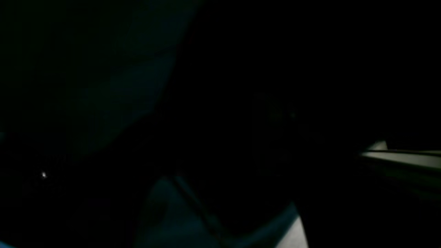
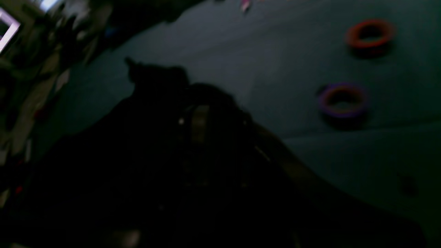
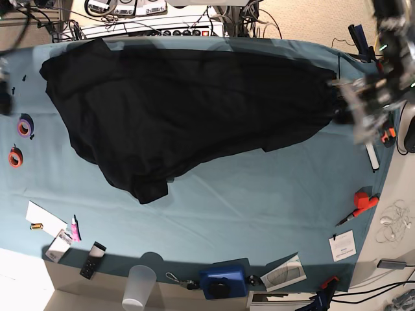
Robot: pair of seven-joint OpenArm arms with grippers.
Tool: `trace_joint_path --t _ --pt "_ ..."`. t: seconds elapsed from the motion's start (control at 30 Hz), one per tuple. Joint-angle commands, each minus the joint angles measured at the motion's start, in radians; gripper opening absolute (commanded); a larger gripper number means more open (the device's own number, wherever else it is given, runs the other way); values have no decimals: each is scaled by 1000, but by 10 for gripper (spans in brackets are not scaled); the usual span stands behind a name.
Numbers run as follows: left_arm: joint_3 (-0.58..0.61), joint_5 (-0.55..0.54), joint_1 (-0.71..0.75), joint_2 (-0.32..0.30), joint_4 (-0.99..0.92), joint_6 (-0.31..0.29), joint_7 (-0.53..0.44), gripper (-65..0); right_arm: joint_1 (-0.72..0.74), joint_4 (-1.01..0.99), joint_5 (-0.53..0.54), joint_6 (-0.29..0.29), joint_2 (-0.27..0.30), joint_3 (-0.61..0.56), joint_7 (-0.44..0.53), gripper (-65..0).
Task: Layout the t-shirt on the table in an organized manner, then fold the t-shirt properly
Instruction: 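Lower both grippers onto the shirt's collar edge and grasp it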
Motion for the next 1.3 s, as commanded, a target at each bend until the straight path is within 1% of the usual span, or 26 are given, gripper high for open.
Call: trace_joint_path --t 0.0,0.13,0.17,0.23,0.33,0.37,0.4,0.43,0.5,0.57,0.67,0.8,0.83,0.87,0.93,0.97,1.0,1.07,1.13,1.2,1.27 --pt "26 25 -24 -19 17 -4 -52 -328 6 13 19 1 31 -22 19 -516" --pt "154 272 -45 -19 39 -4 -234 -328 51 13 -16 1 30 -127 19 -516" --pt "185 325 -43 -19 50 -4 -267 -328 71 13 -26 1 30 -148 19 -516" --pt "249 411 -43 -19 76 -4 -286 -328 113 13 -31 1 29 -182 19 -516" --pt "321 483 -43 -18 117 -4 -290 -328 176 13 -73 1 29 -227 19 -516" --pt "337 500 -43 -19 131 23 -307 -328 193 13 -88 1 29 -246 19 -516" --pt "349 523 -43 -19 144 48 -333 -328 209 13 -102 1 28 -269 19 -516" --pt "357 551 -43 -19 156 60 -368 -328 220 13 -115 1 28 -295 19 -516" --pt "369 600 -43 -18 174 69 -438 -328 235 13 -135 1 28 -356 19 -516" --pt "378 605 -43 -18 177 66 -462 -328 244 13 -151 1 28 -421 19 -516" --pt "415 632 -43 -18 177 68 -434 -328 256 13 -217 1 28 -504 19 -516" --pt "474 686 -43 -18 176 74 -452 -328 256 13 -267 1 28 -593 19 -516" --pt "485 697 -43 -15 177 90 -454 -328 256 13 -273 1 28 -613 19 -516" --pt "496 706 -43 -14 176 127 -454 -328 255 13 -282 1 28 -633 19 -516" --pt "506 737 -43 -13 176 222 -461 -328 255 13 -301 1 28 -670 19 -516" --pt "507 752 -43 -13 176 257 -471 -328 255 13 -308 1 28 -687 19 -516" --pt "507 766 -43 -13 176 281 -482 -328 255 13 -313 1 28 -703 19 -516" --pt "507 785 -43 -13 176 282 -496 -328 255 13 -313 1 27 -730 19 -516" --pt "508 784 -43 -13 176 250 -488 -328 255 13 -314 1 27 -749 19 -516" --pt "513 777 -43 -13 176 230 -465 -328 255 13 -313 1 23 -753 19 -516" --pt "513 765 -43 -13 176 231 -459 -329 255 13 -314 1 14 -753 19 -516"
